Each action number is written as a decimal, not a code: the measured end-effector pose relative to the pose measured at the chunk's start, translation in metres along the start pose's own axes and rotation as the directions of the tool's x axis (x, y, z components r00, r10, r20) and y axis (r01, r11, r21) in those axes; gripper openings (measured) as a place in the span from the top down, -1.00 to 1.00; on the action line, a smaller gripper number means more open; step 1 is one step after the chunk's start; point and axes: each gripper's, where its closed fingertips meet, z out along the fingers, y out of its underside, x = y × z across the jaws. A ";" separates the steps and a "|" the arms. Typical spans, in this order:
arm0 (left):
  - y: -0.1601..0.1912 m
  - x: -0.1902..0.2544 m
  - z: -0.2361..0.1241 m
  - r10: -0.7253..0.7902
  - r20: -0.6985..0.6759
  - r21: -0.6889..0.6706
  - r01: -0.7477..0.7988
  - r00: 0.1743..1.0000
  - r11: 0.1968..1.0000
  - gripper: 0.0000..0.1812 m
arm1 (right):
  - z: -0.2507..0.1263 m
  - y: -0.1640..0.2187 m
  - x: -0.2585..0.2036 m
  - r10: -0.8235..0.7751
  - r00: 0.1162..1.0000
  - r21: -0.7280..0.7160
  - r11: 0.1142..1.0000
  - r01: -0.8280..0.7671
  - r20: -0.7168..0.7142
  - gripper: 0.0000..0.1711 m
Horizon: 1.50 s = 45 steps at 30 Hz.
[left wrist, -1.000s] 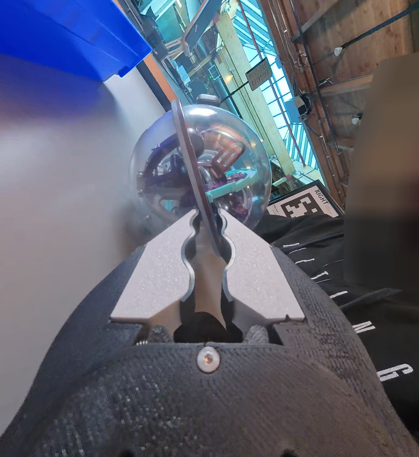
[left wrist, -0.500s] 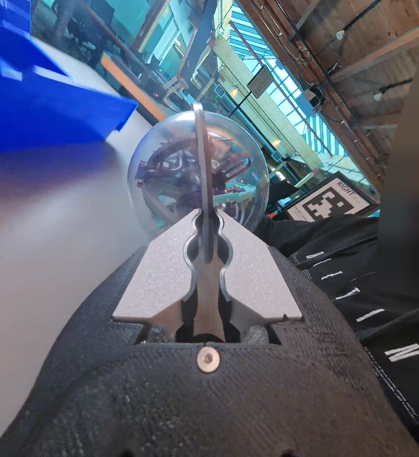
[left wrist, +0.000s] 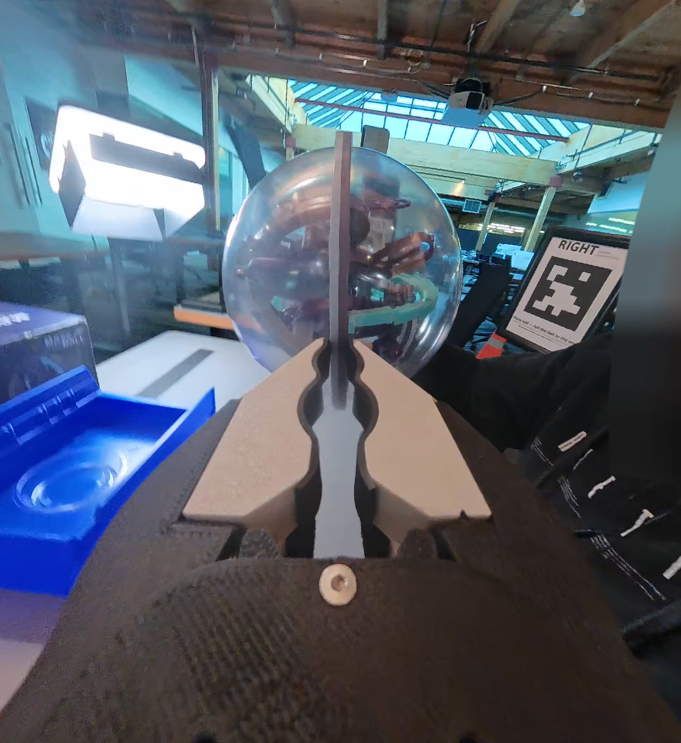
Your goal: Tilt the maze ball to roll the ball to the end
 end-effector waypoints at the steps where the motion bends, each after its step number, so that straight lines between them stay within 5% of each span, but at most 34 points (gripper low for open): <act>1: -0.012 0.007 0.001 0.043 0.000 0.010 -0.043 0.999 0.999 0.93 | -0.001 -0.012 -0.007 -0.037 0.999 0.009 0.999 0.037 -0.002 0.94; 8: -0.075 0.058 0.006 0.259 0.000 0.041 -0.258 0.966 0.965 0.92 | -0.010 -0.072 -0.058 -0.247 0.968 0.077 0.965 0.250 -0.048 0.93; 18: -0.124 0.119 0.008 0.405 0.011 0.025 -0.405 0.914 0.914 0.92 | -0.020 -0.110 -0.113 -0.339 0.935 0.171 0.920 0.353 -0.105 0.94; 34: -0.155 0.169 0.013 0.626 -0.012 0.053 -0.625 0.780 0.779 0.93 | -0.032 -0.145 -0.152 -0.538 0.832 0.259 0.791 0.554 -0.135 0.94; 45: -0.167 0.176 0.009 0.636 0.011 0.038 -0.636 0.772 0.771 0.93 | -0.020 -0.138 -0.138 -0.481 0.869 0.270 0.826 0.494 -0.119 0.93</act>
